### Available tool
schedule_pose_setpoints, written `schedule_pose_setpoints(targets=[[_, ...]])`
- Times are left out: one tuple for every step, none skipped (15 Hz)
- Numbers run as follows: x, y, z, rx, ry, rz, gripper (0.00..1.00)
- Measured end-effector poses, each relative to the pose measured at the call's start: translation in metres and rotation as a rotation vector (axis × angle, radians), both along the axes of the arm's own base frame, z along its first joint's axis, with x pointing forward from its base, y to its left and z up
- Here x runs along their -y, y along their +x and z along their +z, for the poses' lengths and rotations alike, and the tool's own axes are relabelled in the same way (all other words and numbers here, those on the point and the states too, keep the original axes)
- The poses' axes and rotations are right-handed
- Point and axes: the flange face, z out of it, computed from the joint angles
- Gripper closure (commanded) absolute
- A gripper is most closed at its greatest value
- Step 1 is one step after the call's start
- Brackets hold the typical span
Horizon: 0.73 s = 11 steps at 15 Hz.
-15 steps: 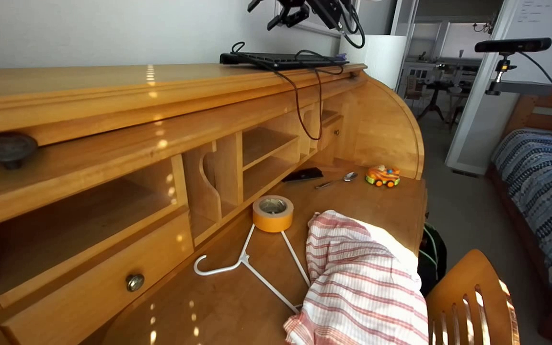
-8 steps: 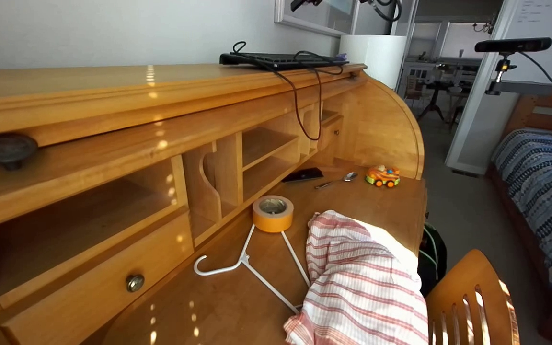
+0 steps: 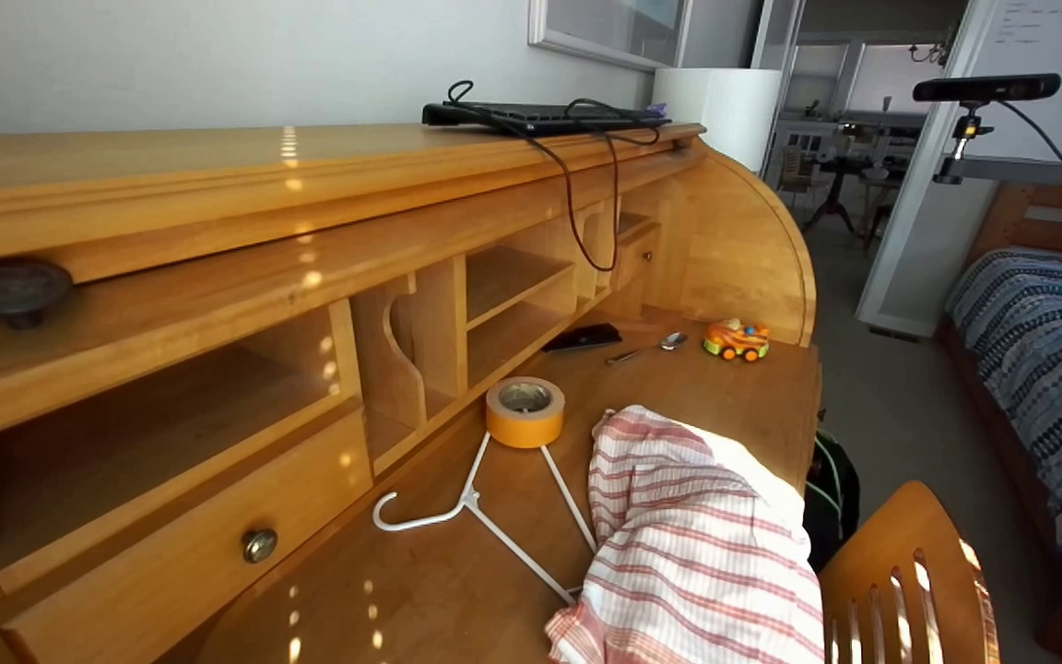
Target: Put the cable on top of the keyboard
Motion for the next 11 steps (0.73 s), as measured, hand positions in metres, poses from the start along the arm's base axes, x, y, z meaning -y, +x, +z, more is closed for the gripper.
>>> schedule_pose_setpoints(targets=[[0.007, -0.016, -0.002, -0.033, -0.002, 0.025, 0.00], [0.013, -0.031, -0.003, -0.065, -0.002, 0.048, 0.00], [0.019, -0.046, -0.005, -0.098, -0.003, 0.072, 0.00], [0.026, -0.059, -0.007, -0.127, 0.000, 0.093, 0.00], [0.032, -0.070, -0.008, -0.158, 0.005, 0.113, 0.00], [0.037, -0.080, -0.009, -0.189, 0.009, 0.134, 0.00], [0.043, -0.088, -0.012, -0.219, 0.013, 0.151, 0.00], [0.047, -0.094, -0.014, -0.250, 0.018, 0.166, 0.00], [0.051, -0.098, -0.018, -0.277, 0.022, 0.174, 0.00], [0.054, -0.100, -0.021, -0.293, 0.023, 0.177, 0.00], [0.055, -0.101, -0.024, -0.300, 0.023, 0.178, 0.00]])
